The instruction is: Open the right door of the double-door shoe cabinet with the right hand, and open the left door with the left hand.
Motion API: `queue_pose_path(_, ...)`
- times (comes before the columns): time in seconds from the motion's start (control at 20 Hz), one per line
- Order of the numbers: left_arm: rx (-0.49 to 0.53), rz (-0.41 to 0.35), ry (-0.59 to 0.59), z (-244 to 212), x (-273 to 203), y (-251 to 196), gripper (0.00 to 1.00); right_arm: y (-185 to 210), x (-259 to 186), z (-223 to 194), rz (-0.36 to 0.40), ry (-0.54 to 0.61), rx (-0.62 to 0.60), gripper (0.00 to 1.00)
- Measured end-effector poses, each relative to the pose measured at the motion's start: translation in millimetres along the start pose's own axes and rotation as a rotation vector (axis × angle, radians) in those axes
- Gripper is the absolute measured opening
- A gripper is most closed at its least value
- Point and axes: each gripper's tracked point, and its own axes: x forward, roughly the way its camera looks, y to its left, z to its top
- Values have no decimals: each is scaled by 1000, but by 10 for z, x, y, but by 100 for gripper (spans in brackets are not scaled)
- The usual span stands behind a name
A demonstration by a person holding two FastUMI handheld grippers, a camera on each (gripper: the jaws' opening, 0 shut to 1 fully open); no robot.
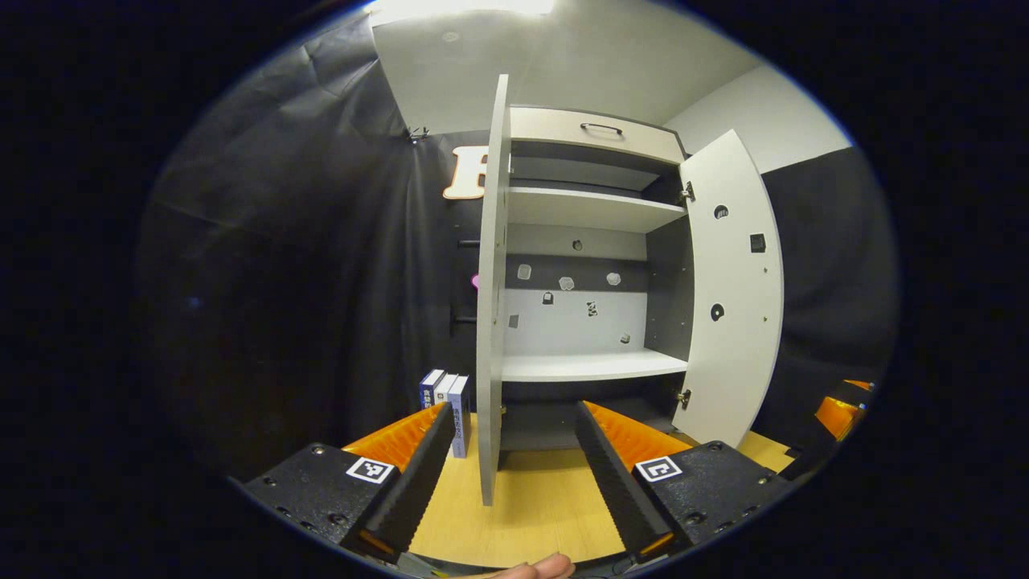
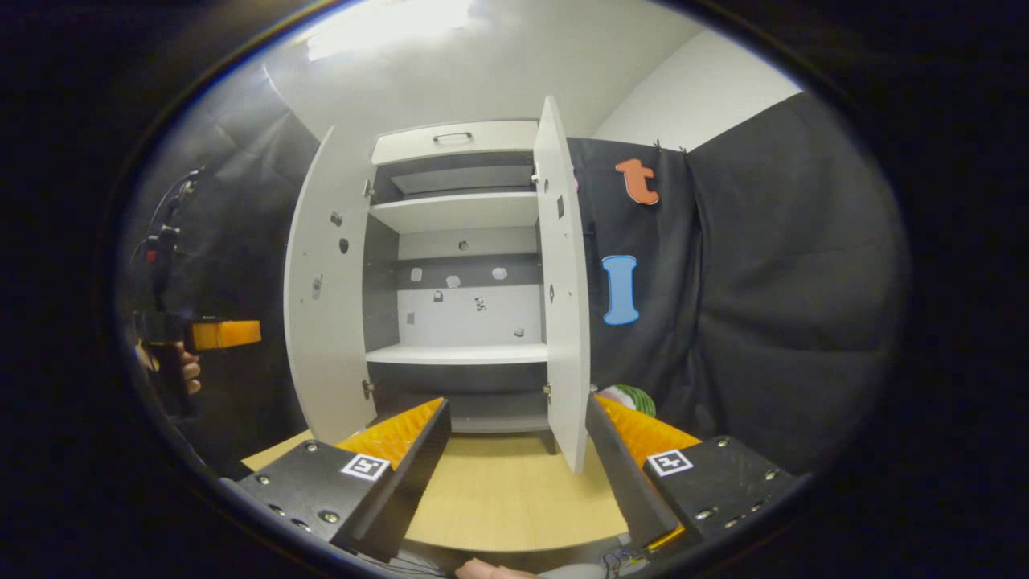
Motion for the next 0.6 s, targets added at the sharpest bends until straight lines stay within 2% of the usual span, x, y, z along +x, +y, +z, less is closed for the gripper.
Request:
queue_pose_path(0.15,-42,47,-7,-87,-90,95,95,4,9,100,-7,-18,1,100)
queue_pose_path(0.35,-67,30,-10,-128,-109,70,93,72,33,144,-1,-31,-5,100)
queue_pose_path(0.4,-69,28,-6,-142,-120,75,96,102,33,131,-2,-29,-12,100)
queue_pose_path(0.6,-9,52,-9,-197,-182,122,96,153,37,106,-6,-17,-41,100)
